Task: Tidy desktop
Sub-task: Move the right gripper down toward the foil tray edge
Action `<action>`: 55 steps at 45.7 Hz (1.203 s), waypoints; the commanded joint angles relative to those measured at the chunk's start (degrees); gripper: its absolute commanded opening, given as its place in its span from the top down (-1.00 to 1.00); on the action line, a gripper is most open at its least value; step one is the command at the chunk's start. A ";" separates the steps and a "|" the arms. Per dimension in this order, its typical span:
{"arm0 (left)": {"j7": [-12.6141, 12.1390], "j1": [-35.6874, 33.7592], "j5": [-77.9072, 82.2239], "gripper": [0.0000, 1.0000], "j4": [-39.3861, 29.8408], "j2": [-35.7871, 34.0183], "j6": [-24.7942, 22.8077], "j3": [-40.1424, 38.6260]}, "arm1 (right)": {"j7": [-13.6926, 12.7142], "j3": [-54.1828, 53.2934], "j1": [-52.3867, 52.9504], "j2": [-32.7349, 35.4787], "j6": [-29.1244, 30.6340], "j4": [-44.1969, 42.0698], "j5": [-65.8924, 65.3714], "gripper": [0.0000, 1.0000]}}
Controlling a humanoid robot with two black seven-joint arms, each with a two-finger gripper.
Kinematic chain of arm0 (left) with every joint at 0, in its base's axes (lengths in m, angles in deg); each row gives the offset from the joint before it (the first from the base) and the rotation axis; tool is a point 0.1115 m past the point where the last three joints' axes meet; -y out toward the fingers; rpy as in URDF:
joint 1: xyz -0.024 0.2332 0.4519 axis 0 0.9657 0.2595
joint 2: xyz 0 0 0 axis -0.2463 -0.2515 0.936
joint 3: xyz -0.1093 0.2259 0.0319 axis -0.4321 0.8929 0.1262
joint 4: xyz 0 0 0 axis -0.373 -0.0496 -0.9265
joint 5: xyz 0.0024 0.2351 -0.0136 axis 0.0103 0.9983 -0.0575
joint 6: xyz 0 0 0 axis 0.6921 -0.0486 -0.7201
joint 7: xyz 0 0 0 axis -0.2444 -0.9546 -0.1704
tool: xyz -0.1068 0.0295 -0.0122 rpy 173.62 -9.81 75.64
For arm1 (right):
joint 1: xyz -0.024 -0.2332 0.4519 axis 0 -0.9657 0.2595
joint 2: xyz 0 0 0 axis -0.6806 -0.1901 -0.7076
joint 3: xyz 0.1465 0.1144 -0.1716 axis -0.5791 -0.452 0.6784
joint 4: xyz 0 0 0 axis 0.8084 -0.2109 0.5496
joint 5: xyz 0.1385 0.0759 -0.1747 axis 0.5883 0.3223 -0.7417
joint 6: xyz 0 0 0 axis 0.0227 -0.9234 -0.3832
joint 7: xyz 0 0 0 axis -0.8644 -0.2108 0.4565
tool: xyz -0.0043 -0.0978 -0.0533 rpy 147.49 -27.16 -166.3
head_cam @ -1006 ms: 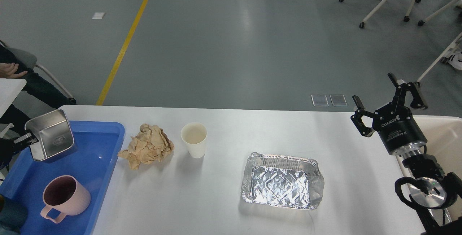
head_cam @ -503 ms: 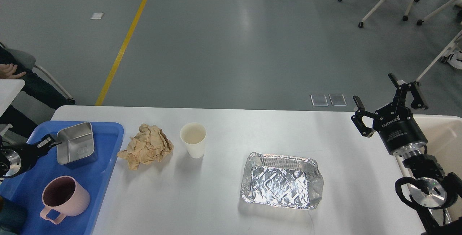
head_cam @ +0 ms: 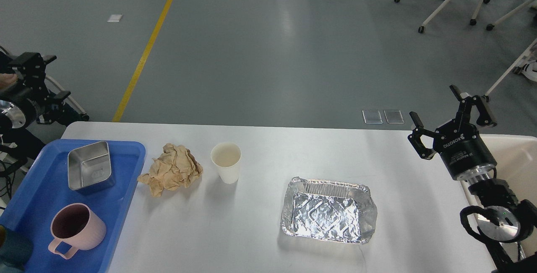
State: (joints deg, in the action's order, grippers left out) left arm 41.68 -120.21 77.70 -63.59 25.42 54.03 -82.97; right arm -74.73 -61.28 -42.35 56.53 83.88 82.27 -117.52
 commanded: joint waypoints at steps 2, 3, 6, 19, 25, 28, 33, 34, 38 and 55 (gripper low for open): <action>-0.19 6.57 -0.49 -0.94 -8.91 5.31 1.44 -15.82 | 0.07 0.16 -0.02 0.76 -0.01 0.02 -3.88 -1.00; -0.19 7.80 -0.40 -0.94 -10.49 6.28 2.05 -17.93 | 0.07 0.07 -0.02 0.76 -0.09 0.02 -4.85 -1.00; -0.19 10.97 -0.31 -0.94 -15.77 8.74 4.16 -23.12 | 0.07 0.07 0.07 0.76 -1.06 0.11 -8.62 -1.00; 0.07 26.79 -0.14 -0.94 -31.95 19.55 5.75 -38.34 | 0.16 -0.01 0.25 2.95 -3.78 2.04 -33.66 -1.00; 0.07 30.75 -0.14 -0.94 -31.96 23.07 4.87 -41.16 | 0.16 0.16 -0.63 6.55 -4.31 6.08 -43.78 -1.00; 0.07 32.33 -0.14 -0.94 -31.96 24.04 4.87 -41.51 | 0.16 0.95 -0.81 8.05 -4.31 6.70 -46.77 -1.00; 0.08 34.71 -0.14 -0.94 -31.96 26.15 3.90 -43.96 | 0.16 5.95 -0.72 11.82 -4.31 7.14 -50.20 -1.00; 0.16 35.32 -0.14 -0.94 -31.96 26.59 3.29 -44.49 | 0.16 7.18 -0.81 13.48 -4.23 7.49 -50.64 -1.00; 0.16 36.82 -0.14 -0.94 -31.96 28.08 1.09 -45.90 | 0.16 14.56 -1.25 21.57 -4.31 9.86 -51.61 -1.00; 0.16 38.75 0.13 -0.94 -30.81 28.61 2.14 -45.99 | 0.16 28.72 -1.51 51.19 -4.31 17.16 -56.53 -1.00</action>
State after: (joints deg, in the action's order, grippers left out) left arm 41.81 -82.41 77.66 -94.62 54.03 55.72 -128.95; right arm -74.57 -34.79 -43.91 98.99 79.50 96.62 -173.54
